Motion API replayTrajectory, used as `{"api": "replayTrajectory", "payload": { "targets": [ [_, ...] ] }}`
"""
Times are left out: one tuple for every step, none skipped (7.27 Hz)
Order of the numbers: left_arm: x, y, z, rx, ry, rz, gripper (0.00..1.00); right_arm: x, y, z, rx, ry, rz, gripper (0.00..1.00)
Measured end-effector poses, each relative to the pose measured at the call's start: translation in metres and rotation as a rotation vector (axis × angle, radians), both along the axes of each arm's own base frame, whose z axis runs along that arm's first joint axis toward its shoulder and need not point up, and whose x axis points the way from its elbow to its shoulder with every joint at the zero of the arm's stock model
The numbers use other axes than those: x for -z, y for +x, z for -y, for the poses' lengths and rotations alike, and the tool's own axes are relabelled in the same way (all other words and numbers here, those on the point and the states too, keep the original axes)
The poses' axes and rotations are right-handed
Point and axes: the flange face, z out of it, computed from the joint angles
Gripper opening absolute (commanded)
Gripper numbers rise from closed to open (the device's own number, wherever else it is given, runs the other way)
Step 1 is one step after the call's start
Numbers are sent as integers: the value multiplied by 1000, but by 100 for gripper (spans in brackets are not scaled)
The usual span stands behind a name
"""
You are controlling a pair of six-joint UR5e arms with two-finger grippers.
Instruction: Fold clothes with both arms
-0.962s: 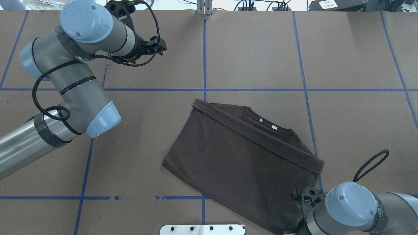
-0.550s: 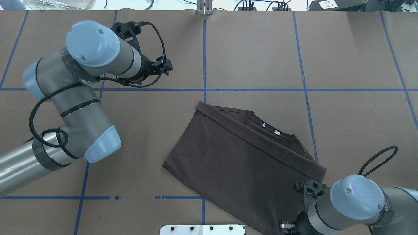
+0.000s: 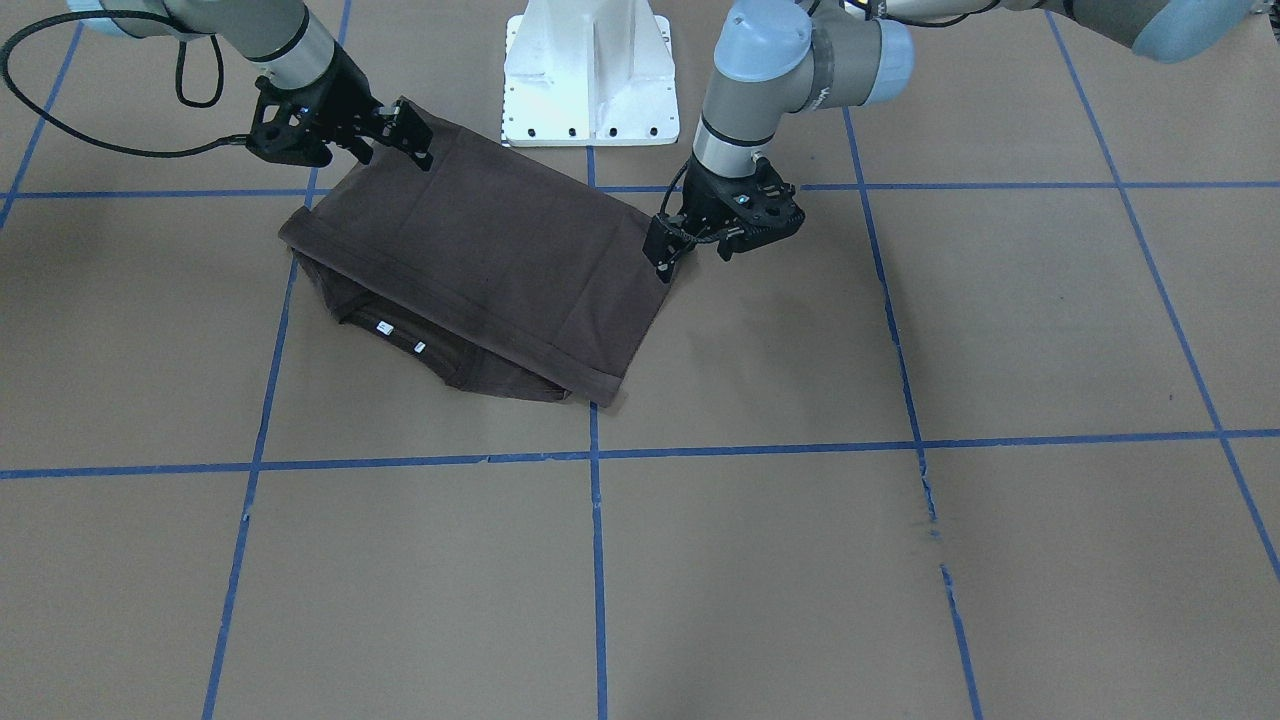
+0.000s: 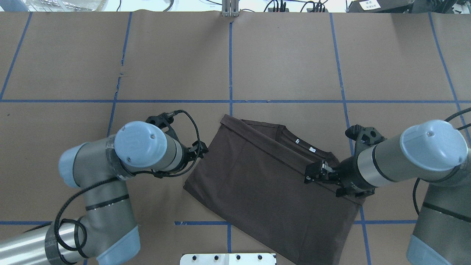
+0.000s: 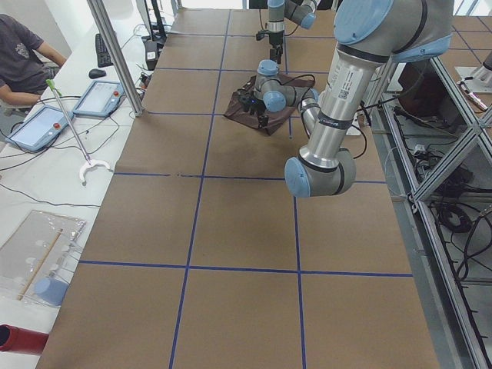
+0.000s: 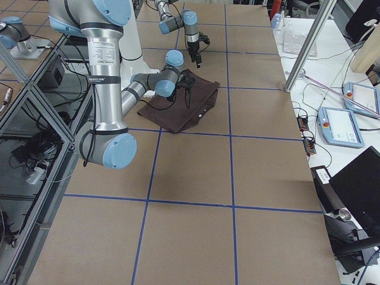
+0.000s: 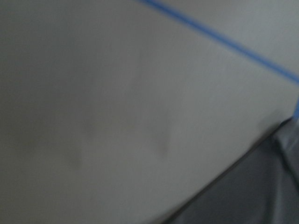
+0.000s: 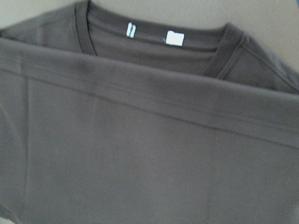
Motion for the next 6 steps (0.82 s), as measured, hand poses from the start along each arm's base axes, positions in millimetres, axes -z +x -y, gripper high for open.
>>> {"api": "replayTrajectory", "payload": {
  "targets": [
    [-5,15,-22,-15,-22,7,83,6,6,17,-36,7,9,100],
    [-8,23,-34,-27,-32,13,68,10,3,28,-54,13,14,100],
    [-9,26,-39,-31,-35,16,38,13,0,34,-63,16,17,100],
    [-10,27,-40,-31,-34,17,3,14,-1,37,-67,17,18,100],
    [-10,27,-39,-25,-30,20,0,13,-2,39,-70,16,16,100],
    [-10,26,-36,-17,-23,23,0,11,-2,41,-72,14,13,100]
  ]
}}
